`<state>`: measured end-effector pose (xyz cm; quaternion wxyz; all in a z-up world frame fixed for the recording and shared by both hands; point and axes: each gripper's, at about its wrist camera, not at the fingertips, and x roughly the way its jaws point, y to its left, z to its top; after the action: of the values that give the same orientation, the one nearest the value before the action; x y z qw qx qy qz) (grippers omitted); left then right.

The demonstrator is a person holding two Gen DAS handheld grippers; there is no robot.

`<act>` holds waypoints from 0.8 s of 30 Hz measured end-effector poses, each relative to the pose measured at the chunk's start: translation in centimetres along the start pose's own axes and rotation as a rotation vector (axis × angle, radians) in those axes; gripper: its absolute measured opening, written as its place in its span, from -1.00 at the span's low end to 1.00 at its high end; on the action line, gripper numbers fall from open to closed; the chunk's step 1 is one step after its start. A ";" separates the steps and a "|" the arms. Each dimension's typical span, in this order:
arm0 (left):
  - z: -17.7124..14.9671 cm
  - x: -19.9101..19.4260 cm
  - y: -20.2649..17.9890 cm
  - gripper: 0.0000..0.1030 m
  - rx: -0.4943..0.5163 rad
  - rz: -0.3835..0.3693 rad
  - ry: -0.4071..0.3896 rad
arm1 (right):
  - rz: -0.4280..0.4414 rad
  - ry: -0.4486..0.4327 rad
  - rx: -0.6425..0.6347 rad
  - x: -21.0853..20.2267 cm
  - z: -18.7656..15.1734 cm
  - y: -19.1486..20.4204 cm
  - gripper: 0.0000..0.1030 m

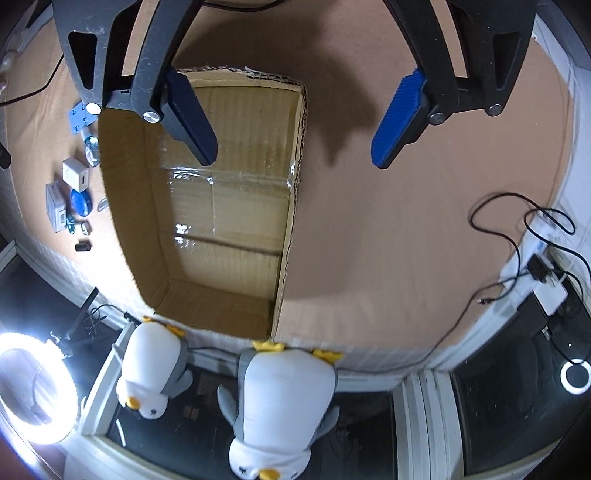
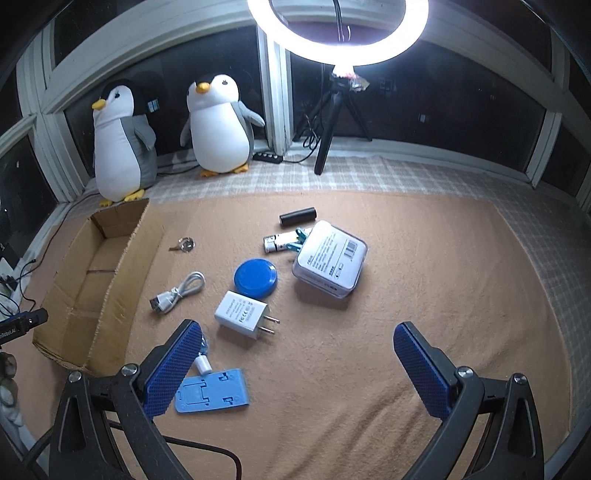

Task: Organize rigid objects
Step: 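Reach the right tool to the white square box and grasp it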

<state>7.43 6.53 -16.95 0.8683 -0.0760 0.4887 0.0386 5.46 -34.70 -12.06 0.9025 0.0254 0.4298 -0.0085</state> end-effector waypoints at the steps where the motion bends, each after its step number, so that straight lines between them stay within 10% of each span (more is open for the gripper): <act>1: 0.0 0.4 0.0 0.57 0.000 0.001 0.010 | 0.000 0.006 0.001 0.3 0.0 -0.1 0.99; 15: -0.7 5.2 -0.5 -0.30 0.021 0.011 0.117 | 0.011 0.074 0.161 5.2 3.4 -3.5 0.99; 24: -0.9 6.3 -0.6 -0.41 0.026 -0.002 0.133 | -0.006 0.154 0.229 10.4 7.0 -5.6 0.99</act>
<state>10.00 5.76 -22.71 0.8349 -0.0676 0.5457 0.0262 17.21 -40.60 -15.94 0.8581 0.1273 0.4940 -0.0581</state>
